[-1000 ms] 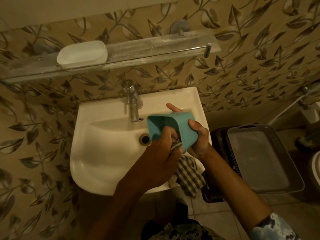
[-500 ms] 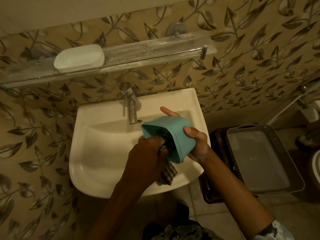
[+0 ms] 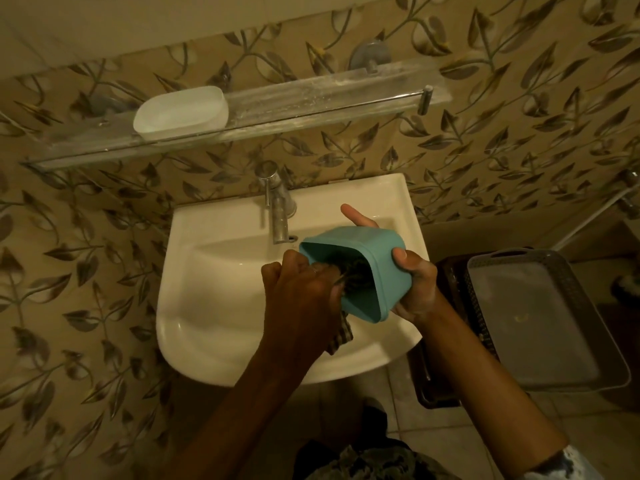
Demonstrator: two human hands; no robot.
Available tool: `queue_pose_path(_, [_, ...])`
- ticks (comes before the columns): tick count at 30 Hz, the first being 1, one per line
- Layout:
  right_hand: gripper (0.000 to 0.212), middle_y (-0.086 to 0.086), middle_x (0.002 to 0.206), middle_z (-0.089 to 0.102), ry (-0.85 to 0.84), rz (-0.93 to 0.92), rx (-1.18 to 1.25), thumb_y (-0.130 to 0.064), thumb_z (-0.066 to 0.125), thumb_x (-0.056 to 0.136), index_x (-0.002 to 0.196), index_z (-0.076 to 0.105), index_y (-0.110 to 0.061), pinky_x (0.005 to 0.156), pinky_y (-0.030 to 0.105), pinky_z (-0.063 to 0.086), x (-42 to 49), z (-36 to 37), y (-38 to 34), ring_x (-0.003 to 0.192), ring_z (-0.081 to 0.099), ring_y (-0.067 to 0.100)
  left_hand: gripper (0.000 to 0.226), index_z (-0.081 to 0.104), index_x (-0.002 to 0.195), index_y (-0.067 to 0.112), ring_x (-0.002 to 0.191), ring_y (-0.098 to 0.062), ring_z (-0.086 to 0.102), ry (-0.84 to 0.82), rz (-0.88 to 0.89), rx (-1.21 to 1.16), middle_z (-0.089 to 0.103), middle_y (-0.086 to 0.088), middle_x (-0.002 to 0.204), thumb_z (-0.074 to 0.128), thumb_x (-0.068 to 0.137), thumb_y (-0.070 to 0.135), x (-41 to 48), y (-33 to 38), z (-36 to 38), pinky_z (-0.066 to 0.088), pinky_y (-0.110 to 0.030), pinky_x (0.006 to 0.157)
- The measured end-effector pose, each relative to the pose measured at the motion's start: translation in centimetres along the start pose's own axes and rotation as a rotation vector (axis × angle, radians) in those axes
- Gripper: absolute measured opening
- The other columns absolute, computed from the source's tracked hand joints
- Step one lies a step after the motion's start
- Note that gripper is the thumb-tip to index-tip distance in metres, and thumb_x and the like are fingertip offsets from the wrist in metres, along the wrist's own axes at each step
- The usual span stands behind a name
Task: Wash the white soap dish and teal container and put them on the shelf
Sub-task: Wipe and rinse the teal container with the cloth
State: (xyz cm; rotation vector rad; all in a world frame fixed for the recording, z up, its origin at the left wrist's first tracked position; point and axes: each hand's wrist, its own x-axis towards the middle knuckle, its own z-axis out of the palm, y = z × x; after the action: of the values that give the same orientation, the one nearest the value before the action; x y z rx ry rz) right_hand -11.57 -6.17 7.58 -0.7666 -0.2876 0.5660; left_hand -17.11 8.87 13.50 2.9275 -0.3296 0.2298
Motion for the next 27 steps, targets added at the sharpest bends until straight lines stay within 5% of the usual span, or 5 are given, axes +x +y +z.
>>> queue_pose_path(3, [0.090, 0.016, 0.119, 0.055, 0.016, -0.005, -0.021, -0.047, 0.072, 0.070, 0.148, 0.034, -0.020, 0.087, 0.039, 0.050, 0.0, -0.2, 0.2, 0.101, 0.057, 0.028, 0.006, 0.067, 0.082, 0.017, 0.086, -0.029, 0.059, 0.017, -0.110, -0.046, 0.068, -0.003, 0.081, 0.068, 0.079, 0.022, 0.0, 0.6, 0.5, 0.039, -0.040, 0.073])
queue_pose_path(9, [0.092, 0.021, 0.125, 0.053, 0.069, -0.020, -0.078, -0.047, 0.074, 0.065, 0.145, 0.038, -0.019, 0.088, 0.038, 0.050, -0.4, -0.9, 1.1, 0.104, 0.056, 0.032, 0.021, 0.065, 0.107, 0.019, 0.115, -0.017, 0.051, -0.188, -0.204, -0.493, 0.062, 0.000, 0.115, 0.054, 0.089, 0.021, -1.2, 2.5, 0.8, 0.045, -0.044, 0.095])
queue_pose_path(16, [0.089, 0.017, 0.121, 0.054, 0.102, -0.099, -0.093, -0.049, 0.075, 0.066, 0.142, 0.041, -0.020, 0.085, 0.035, 0.054, 0.1, 0.0, 0.4, 0.104, 0.058, 0.029, 0.022, 0.067, 0.108, 0.011, 0.092, -0.004, 0.062, -0.192, -0.185, -0.800, 0.068, 0.000, 0.103, 0.052, 0.094, 0.020, -0.5, 1.6, -1.0, 0.050, -0.016, 0.077])
queue_pose_path(22, [0.093, 0.015, 0.118, 0.056, 0.077, -0.122, 0.010, -0.048, 0.075, 0.067, 0.145, 0.036, -0.016, 0.088, 0.039, 0.050, 0.1, 0.5, -0.1, 0.105, 0.055, 0.030, 0.021, 0.069, 0.095, 0.018, 0.097, -0.030, 0.061, 0.012, 0.052, -0.188, 0.072, -0.005, 0.095, 0.056, 0.087, 0.032, 0.1, -1.4, -0.5, 0.040, -0.048, 0.085])
queue_pose_path(27, [0.088, 0.018, 0.119, 0.054, 0.069, -0.141, -0.057, -0.048, 0.071, 0.070, 0.145, 0.038, -0.017, 0.089, 0.041, 0.048, 0.4, 0.7, -0.3, 0.104, 0.054, 0.031, 0.014, 0.067, 0.088, 0.010, 0.090, -0.034, 0.060, -0.001, -0.012, -0.103, 0.069, -0.011, 0.091, 0.056, 0.085, 0.018, 0.6, -0.3, 0.2, 0.044, -0.041, 0.076])
